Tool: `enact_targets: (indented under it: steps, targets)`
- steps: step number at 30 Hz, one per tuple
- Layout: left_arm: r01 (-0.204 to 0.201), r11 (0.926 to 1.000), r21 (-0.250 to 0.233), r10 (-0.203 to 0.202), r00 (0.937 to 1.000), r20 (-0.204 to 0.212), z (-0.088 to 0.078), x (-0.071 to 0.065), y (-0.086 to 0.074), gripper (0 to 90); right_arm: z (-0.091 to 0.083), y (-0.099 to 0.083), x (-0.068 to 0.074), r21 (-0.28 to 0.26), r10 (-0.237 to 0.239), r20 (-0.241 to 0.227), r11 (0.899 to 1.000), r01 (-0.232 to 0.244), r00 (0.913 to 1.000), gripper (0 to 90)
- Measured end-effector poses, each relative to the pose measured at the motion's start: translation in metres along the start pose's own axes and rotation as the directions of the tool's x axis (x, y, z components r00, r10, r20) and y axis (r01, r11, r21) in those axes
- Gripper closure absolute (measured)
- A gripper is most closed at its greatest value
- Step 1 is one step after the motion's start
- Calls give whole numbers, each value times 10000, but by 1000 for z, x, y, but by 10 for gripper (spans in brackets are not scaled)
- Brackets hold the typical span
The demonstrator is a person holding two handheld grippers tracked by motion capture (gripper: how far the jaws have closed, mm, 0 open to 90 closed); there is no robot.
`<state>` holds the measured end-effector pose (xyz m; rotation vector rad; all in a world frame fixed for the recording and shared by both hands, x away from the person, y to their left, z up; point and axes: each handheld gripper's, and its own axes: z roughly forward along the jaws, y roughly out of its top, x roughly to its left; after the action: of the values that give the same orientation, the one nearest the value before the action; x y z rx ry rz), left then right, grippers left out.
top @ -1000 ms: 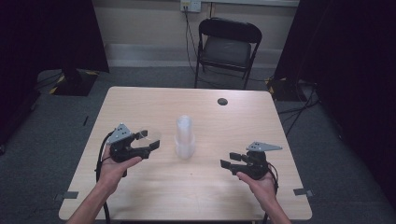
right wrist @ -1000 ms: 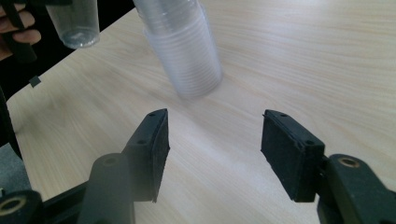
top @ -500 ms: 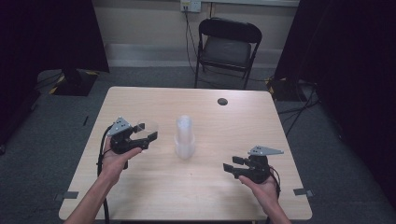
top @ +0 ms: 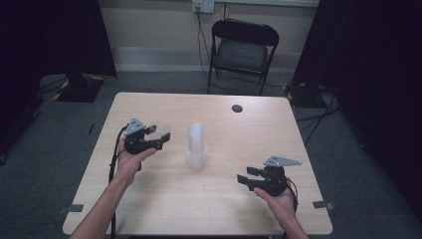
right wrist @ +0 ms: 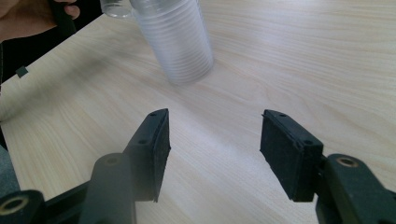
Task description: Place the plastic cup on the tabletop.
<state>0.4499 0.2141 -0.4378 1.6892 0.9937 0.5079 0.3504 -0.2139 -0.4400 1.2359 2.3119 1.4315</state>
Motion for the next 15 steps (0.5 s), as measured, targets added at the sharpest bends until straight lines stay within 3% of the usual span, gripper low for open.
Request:
enact_targets:
  steps: [9, 15]
  targets:
    - [-102, 9997, 212, 100, 9999, 91, 17, 1, -5, 281, 0, -3, -1, 76, 45, -11, 10000, -45, 10000, 449]
    - [-49, 9994, 356, 52, 10000, -65, 26, 7, -11, 279, 1, -2, 0, 89, 6, -53, 10000, -6, 10000, 450]
